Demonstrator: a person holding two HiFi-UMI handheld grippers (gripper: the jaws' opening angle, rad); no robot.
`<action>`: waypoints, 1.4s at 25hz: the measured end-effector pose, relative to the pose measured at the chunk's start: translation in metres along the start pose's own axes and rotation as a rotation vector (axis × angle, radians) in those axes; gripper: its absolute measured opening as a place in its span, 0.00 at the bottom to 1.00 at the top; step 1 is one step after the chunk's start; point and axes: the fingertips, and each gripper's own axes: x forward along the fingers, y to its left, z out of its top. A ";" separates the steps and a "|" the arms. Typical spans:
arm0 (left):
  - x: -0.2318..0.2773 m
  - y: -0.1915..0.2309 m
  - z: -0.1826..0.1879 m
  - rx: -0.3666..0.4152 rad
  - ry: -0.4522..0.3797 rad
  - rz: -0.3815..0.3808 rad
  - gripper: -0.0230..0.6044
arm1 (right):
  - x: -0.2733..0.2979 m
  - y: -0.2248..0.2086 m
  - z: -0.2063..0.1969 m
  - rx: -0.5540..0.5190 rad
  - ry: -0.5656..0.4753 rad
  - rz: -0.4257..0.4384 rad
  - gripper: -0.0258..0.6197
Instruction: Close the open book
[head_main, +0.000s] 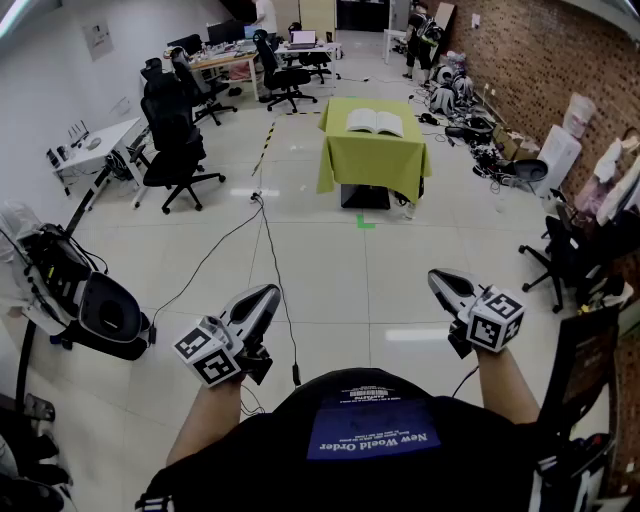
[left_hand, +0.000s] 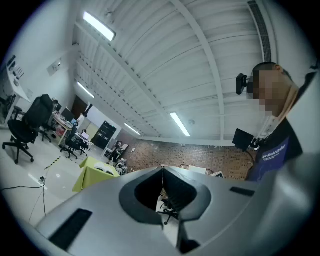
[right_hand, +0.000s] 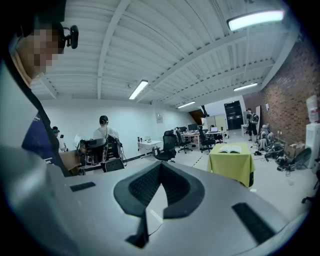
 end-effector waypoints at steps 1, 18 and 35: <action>-0.002 0.004 0.001 -0.003 0.006 -0.006 0.05 | 0.004 0.003 -0.003 0.007 0.002 -0.005 0.02; 0.108 0.068 -0.016 -0.029 0.050 -0.007 0.05 | 0.031 -0.110 -0.022 0.108 0.007 -0.016 0.02; 0.345 0.085 -0.025 -0.026 0.061 -0.054 0.05 | 0.051 -0.322 0.023 0.109 -0.018 0.053 0.02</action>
